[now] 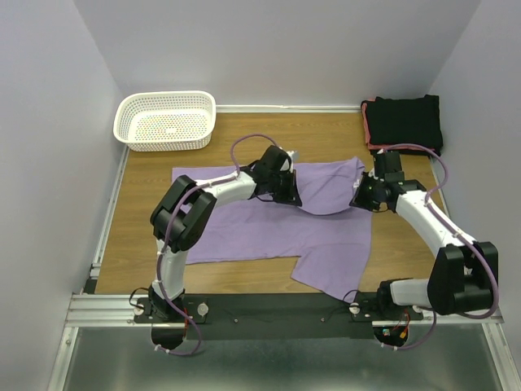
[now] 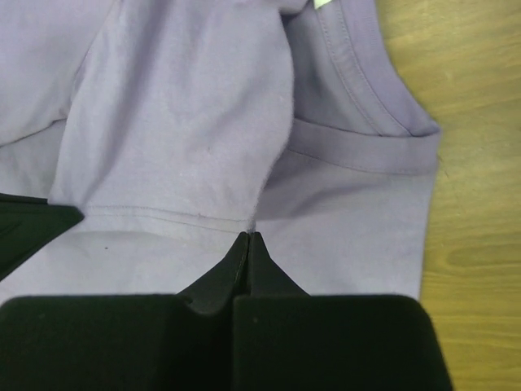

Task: Fold and stack the t-shirts
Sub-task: Fold the tshirt

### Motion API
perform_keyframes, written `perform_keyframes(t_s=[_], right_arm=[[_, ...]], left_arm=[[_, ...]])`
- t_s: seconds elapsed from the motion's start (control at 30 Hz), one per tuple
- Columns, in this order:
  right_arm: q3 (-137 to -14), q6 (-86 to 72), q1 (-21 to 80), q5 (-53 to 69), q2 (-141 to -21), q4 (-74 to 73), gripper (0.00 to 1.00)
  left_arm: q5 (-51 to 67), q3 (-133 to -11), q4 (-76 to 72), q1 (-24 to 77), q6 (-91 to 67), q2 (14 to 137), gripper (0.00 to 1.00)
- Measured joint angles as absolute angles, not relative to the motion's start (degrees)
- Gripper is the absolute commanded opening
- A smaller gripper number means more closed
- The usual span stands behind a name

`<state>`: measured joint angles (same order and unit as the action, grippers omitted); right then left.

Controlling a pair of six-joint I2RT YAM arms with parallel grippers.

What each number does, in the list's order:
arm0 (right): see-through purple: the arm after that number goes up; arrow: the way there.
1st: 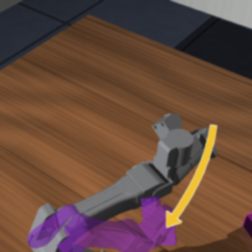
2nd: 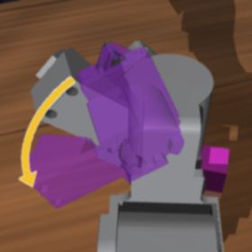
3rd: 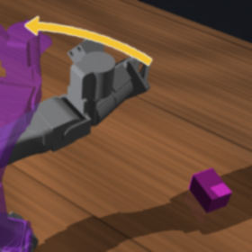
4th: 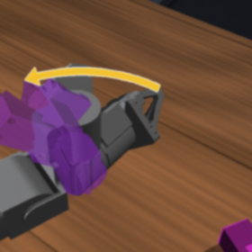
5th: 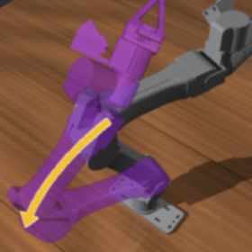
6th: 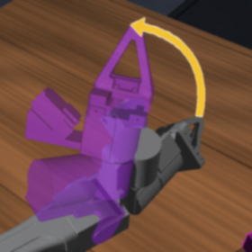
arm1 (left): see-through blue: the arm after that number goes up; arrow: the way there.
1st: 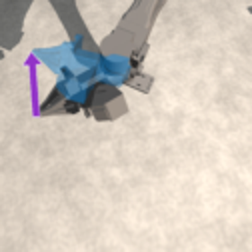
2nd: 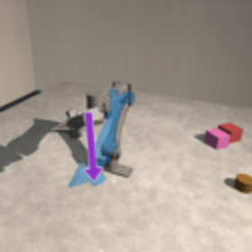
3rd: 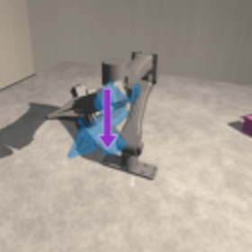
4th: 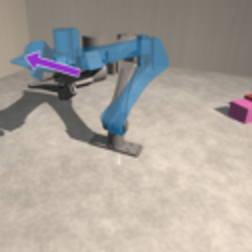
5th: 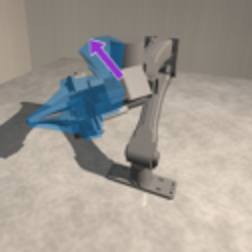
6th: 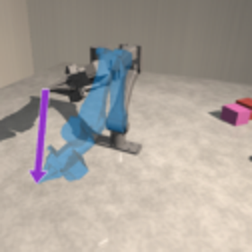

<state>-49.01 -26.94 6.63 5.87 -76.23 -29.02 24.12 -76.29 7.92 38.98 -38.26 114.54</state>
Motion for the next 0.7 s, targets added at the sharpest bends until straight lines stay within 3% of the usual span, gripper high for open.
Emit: perform_keyframes(t_s=[0.7], right_arm=[[-50.9,-25.6,6.6,-2.4,-71.5,-36.2,0.01]], left_arm=[[24.1,-74.4,7.8,40.6,-41.5,114.3,0.11]])
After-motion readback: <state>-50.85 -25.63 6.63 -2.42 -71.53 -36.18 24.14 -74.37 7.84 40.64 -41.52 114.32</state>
